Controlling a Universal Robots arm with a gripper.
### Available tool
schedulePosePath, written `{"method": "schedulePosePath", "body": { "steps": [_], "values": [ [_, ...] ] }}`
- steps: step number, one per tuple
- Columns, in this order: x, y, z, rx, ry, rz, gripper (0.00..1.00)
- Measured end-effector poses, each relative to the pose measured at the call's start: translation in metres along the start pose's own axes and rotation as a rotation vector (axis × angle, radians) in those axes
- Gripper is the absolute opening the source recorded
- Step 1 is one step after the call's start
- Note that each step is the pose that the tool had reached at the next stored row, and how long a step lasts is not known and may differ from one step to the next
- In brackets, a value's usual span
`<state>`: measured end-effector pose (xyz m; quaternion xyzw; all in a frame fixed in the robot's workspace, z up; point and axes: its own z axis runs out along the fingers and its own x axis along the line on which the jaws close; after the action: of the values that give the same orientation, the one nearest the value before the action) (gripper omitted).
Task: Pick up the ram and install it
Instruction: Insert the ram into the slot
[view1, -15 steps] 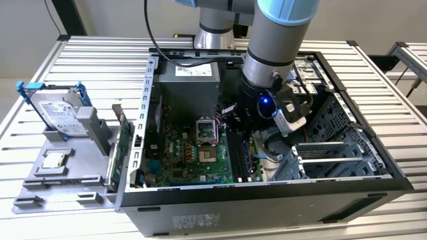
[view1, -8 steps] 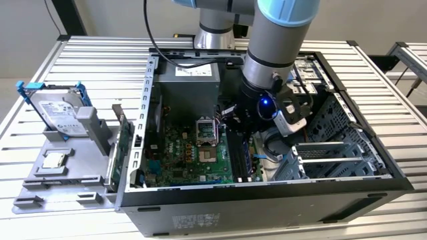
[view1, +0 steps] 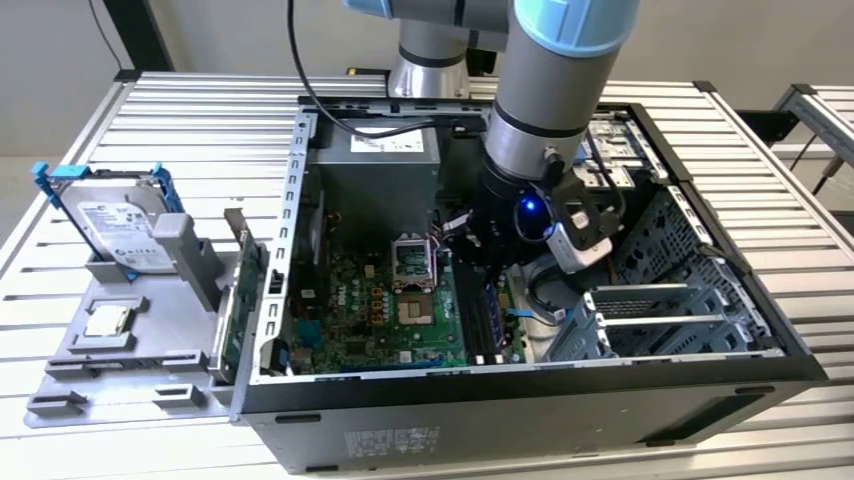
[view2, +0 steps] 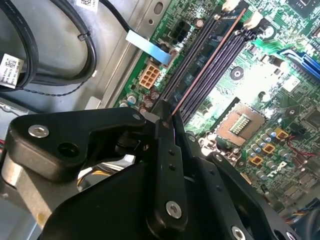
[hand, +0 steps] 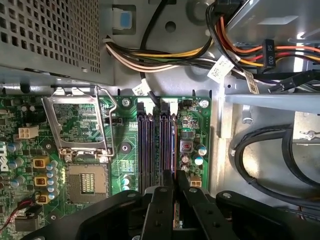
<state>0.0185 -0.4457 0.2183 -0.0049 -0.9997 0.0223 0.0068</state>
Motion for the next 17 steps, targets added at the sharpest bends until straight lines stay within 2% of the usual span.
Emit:
{"method": "schedulePosePath", "body": {
  "steps": [7,17],
  "values": [
    [0.0,0.0008,0.0035,0.0004,0.0001,0.001,0.0],
    [-0.0001,0.0023,0.0135,0.0012,0.0007,0.003,0.0]
  ]
}}
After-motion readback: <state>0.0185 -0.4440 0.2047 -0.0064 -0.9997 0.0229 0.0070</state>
